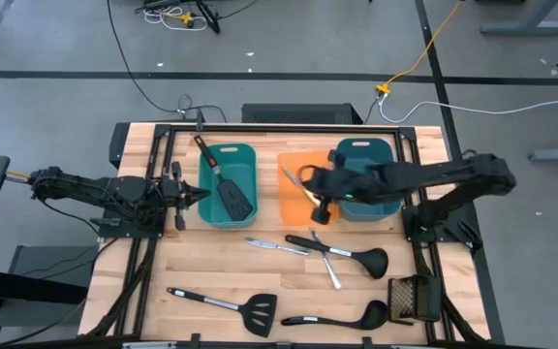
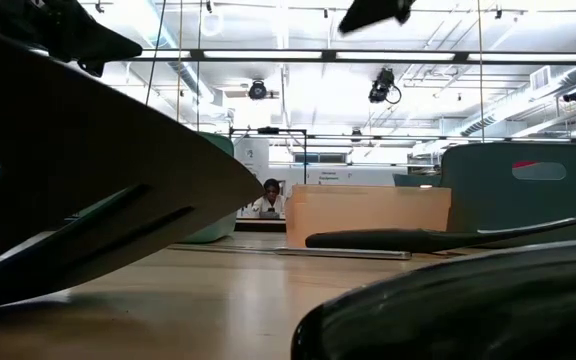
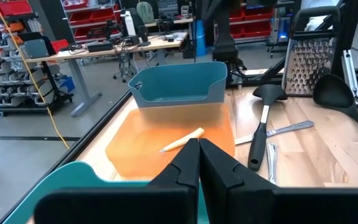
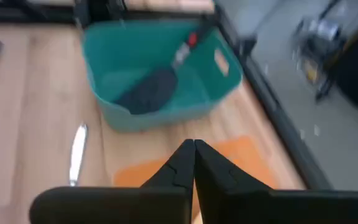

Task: Pick & Place Kitchen Items
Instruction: Put the top black serving spoon into the blue bin

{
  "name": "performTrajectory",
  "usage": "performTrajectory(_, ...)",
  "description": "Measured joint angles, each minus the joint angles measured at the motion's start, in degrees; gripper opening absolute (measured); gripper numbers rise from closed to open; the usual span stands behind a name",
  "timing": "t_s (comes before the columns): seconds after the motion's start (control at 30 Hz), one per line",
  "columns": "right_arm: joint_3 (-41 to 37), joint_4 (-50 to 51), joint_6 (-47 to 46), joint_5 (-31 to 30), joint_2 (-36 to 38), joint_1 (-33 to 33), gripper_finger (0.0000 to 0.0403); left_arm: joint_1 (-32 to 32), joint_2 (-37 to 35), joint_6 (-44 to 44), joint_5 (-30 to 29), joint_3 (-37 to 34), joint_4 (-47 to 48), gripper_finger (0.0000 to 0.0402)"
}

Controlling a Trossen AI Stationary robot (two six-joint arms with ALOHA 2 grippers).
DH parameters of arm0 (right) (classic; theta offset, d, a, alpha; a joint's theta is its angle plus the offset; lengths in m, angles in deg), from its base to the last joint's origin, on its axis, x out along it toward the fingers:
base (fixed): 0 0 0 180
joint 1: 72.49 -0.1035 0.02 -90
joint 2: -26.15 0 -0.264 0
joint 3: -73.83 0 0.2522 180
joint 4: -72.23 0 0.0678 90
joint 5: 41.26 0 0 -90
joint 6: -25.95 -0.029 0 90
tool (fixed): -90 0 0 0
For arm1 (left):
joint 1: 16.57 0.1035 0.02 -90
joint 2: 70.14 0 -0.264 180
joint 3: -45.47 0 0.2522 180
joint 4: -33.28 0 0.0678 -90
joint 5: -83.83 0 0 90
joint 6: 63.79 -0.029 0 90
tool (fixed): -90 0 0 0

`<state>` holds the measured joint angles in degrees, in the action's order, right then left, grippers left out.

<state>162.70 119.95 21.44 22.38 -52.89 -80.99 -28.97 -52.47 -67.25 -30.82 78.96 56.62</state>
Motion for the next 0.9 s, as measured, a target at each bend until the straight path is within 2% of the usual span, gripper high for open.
performTrajectory(0.1, -6.9, -8.4, 3.6, 0.4, 6.8, -2.5, 0.0023, 0.0, 0.0, -0.5, 0.0, 0.0, 0.0, 0.0007)
performTrajectory(0.2, -15.4, -16.0, 5.7, 0.6, 13.9, -4.2, 0.0008, 0.0, 0.0, -1.4, 0.0, 0.0, 0.0, 0.0009)
performTrajectory(0.5, -41.7, -39.7, 7.2, 6.4, 35.1, -6.2, 0.0004, 0.0, 0.0, -1.5, 0.0, 0.0, 0.0, 0.0010)
performTrajectory(0.7, -52.3, -48.9, 7.5, 10.0, 45.6, -6.1, 0.0003, 0.0, 0.0, -1.5, 0.0, 0.0, 0.0, 0.0009)
performTrajectory(0.9, -59.1, -52.9, 7.8, 15.0, 53.0, -6.1, 0.0002, 0.0, 0.0, -1.5, 0.0, 0.0, 0.0, 0.0016)
